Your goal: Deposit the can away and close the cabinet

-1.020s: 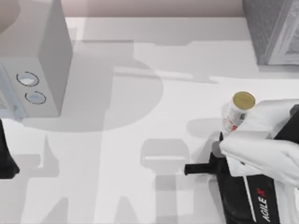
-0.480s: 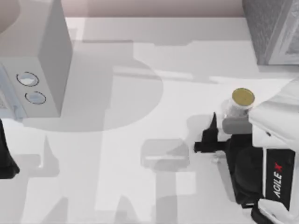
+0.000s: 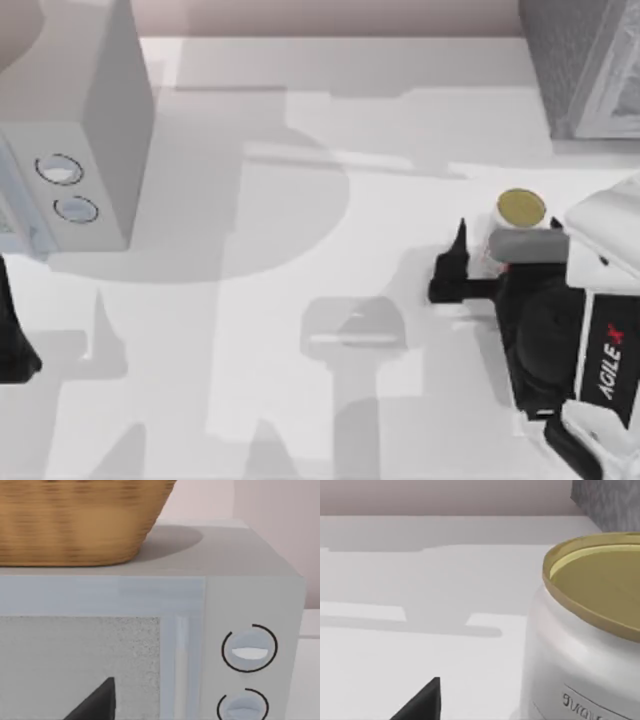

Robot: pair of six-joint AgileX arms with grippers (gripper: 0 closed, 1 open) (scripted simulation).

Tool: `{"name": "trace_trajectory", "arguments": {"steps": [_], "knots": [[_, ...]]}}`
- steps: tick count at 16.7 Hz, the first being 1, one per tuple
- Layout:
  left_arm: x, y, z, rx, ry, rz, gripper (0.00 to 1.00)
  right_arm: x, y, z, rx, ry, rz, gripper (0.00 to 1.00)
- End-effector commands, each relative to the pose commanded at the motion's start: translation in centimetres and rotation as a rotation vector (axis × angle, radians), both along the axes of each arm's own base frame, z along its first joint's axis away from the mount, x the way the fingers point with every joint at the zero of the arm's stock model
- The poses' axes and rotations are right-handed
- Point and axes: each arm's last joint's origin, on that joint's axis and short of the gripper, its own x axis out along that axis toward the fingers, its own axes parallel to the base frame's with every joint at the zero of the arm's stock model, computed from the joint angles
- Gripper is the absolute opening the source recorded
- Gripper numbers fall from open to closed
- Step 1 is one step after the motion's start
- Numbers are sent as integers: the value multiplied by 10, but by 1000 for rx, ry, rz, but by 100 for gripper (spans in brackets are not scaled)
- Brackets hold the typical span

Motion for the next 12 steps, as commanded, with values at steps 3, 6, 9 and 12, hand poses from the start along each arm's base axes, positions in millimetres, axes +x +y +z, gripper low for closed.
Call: {"name": "trace_trajectory", "arguments": {"steps": [3,6,9,12], "knots": [[0,0,0,0,0,0,100,0,0,0,0,0,0,100],[0,0,0,0,0,0,100,0,0,0,0,0,0,85],[0,0,0,0,0,0,100,0,0,0,0,0,0,62],[0,0,0,0,0,0,100,0,0,0,0,0,0,40]]}}
